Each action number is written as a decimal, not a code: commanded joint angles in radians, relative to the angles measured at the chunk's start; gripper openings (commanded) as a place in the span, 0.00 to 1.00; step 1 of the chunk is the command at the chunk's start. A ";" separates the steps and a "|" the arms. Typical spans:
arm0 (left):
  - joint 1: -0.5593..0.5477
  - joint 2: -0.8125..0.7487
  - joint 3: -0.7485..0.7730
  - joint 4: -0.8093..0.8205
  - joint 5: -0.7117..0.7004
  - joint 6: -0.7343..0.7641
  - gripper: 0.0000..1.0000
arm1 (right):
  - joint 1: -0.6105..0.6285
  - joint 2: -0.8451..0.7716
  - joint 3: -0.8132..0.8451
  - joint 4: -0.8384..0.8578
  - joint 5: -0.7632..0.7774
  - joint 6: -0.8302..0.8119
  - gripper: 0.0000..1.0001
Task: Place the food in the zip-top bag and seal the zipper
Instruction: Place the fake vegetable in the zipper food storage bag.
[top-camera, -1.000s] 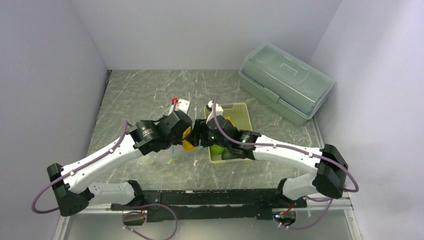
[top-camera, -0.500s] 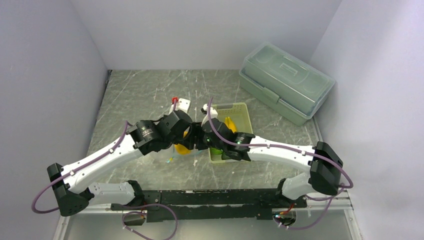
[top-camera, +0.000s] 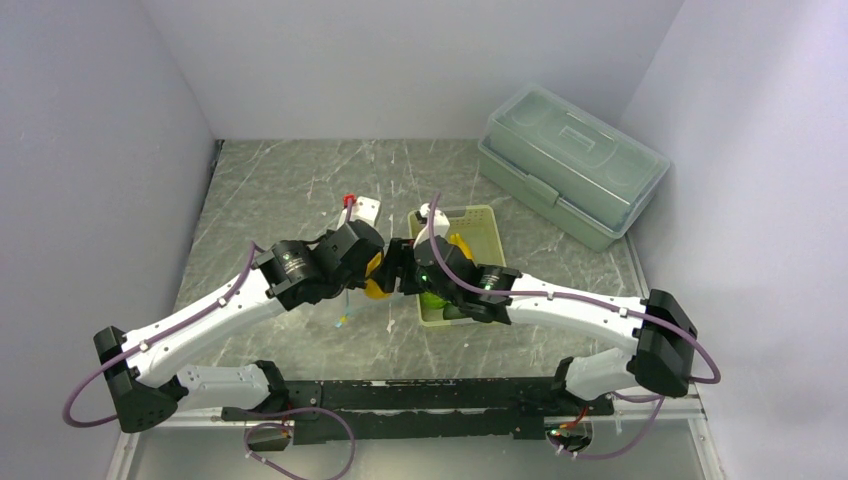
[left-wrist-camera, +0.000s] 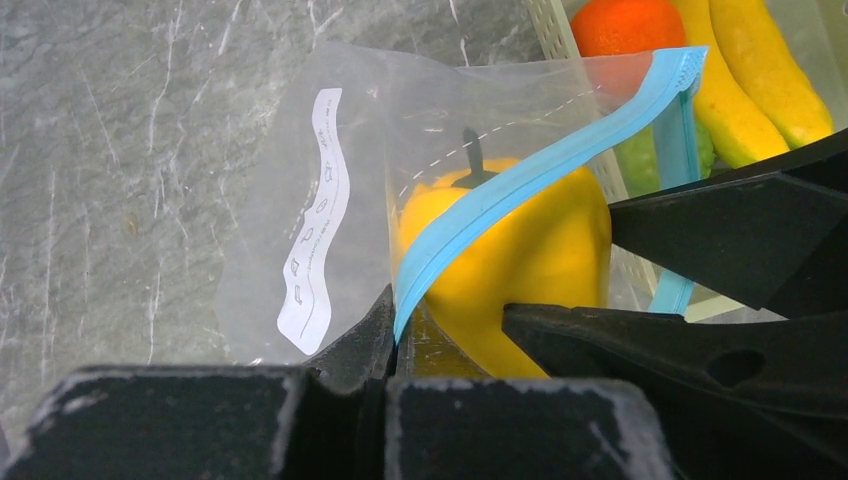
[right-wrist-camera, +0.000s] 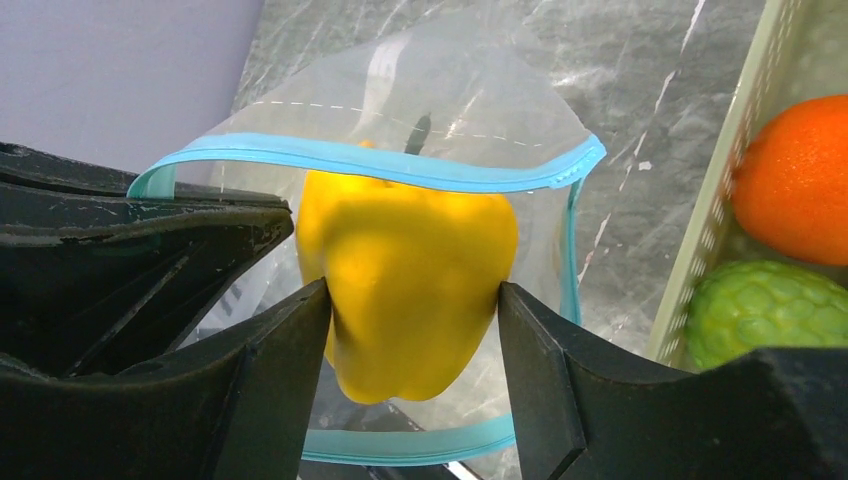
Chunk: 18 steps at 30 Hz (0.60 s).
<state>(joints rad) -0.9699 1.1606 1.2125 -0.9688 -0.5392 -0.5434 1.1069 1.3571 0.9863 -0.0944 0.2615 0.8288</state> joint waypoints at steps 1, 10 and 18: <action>-0.001 -0.024 0.019 0.007 -0.001 -0.008 0.00 | 0.004 -0.028 0.020 0.017 0.049 -0.010 0.67; -0.001 -0.018 0.033 -0.003 -0.003 -0.006 0.00 | 0.004 -0.032 0.045 -0.001 0.084 -0.033 0.74; -0.001 -0.007 0.045 -0.027 -0.012 -0.009 0.00 | 0.004 -0.128 0.022 -0.034 0.123 -0.078 0.74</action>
<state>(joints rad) -0.9699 1.1603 1.2125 -0.9813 -0.5381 -0.5430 1.1069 1.3079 0.9878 -0.1268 0.3332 0.7914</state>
